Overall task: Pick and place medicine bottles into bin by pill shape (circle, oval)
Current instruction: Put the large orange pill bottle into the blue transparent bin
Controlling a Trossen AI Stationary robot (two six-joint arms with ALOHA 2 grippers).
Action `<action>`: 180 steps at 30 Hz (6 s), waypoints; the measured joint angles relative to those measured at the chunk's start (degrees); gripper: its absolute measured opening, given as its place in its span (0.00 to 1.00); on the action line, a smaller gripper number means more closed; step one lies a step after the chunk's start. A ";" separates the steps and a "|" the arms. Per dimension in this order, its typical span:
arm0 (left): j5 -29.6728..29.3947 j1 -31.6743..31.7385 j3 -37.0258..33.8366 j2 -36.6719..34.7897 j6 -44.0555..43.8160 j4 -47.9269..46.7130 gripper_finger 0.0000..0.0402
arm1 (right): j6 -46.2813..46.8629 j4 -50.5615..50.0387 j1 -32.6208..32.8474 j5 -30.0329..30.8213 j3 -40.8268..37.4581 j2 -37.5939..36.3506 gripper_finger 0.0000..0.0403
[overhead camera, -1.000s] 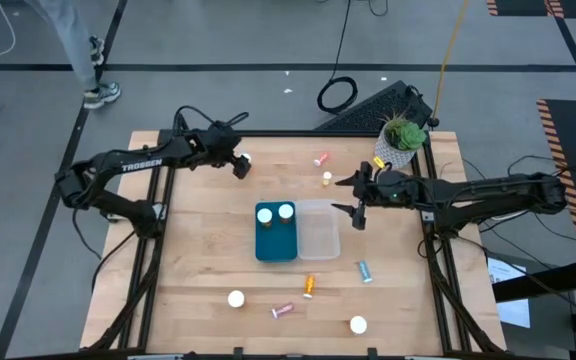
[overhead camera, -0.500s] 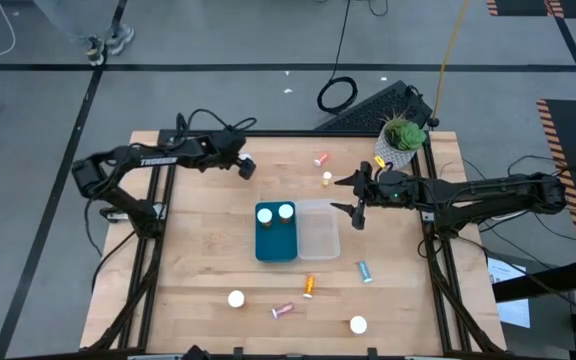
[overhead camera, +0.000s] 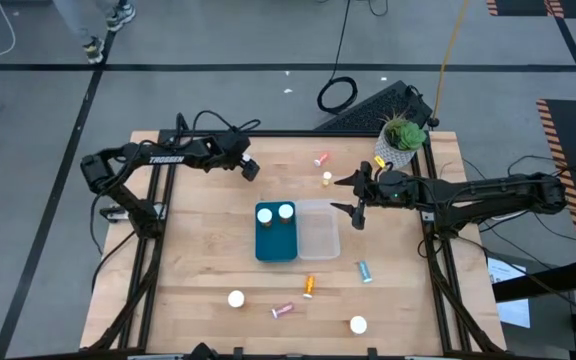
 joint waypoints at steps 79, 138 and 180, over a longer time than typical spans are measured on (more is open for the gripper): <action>-10.14 -47.67 9.75 -5.07 -9.51 0.30 0.57 | 2.14 0.20 0.13 -9.06 0.07 0.02 0.72; -15.10 -45.22 9.73 10.27 0.48 4.61 0.68 | 2.95 -0.07 0.15 -9.13 0.04 0.02 0.72; -16.13 -51.99 9.75 -1.69 -3.41 2.37 0.74 | 20.04 -15.69 34.99 7.79 9.21 -0.02 0.72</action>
